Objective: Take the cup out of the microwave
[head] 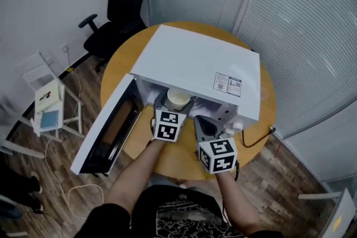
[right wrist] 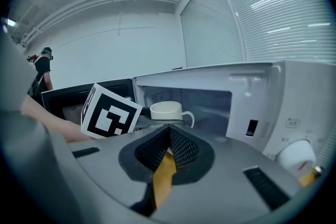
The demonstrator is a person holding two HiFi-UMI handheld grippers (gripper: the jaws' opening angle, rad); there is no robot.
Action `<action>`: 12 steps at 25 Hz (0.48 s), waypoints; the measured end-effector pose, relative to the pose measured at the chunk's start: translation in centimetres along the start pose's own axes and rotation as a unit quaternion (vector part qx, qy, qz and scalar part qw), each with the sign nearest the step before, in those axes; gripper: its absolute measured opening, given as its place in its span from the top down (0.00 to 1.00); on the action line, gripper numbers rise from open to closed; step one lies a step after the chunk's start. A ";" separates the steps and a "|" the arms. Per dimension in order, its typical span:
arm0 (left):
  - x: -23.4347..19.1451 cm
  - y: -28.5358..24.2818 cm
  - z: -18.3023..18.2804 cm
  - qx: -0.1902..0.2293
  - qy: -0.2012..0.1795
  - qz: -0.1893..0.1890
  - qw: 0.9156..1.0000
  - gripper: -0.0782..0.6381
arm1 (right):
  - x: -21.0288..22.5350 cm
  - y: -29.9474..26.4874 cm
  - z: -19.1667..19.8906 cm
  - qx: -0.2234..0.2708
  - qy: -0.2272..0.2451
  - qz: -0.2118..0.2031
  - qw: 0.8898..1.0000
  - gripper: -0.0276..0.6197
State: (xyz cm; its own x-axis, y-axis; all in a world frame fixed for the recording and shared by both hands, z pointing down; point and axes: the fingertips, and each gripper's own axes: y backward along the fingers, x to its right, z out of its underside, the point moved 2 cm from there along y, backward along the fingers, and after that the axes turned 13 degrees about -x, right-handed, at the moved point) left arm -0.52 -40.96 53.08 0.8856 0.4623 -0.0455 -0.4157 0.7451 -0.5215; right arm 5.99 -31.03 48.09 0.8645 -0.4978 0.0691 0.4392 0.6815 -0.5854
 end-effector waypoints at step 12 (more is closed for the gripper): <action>0.7 4.6 1.5 -0.007 0.017 -0.031 0.999 0.29 | -1.5 2.2 0.3 0.007 0.003 -0.028 1.000 0.93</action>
State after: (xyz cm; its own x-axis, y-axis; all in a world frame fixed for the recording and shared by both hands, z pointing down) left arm -2.13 -36.46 51.96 0.9162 0.3988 -0.0406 -0.3568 0.7652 -0.5358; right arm 5.72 -28.55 46.95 0.8368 -0.5391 0.0959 0.4905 0.6602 -0.5688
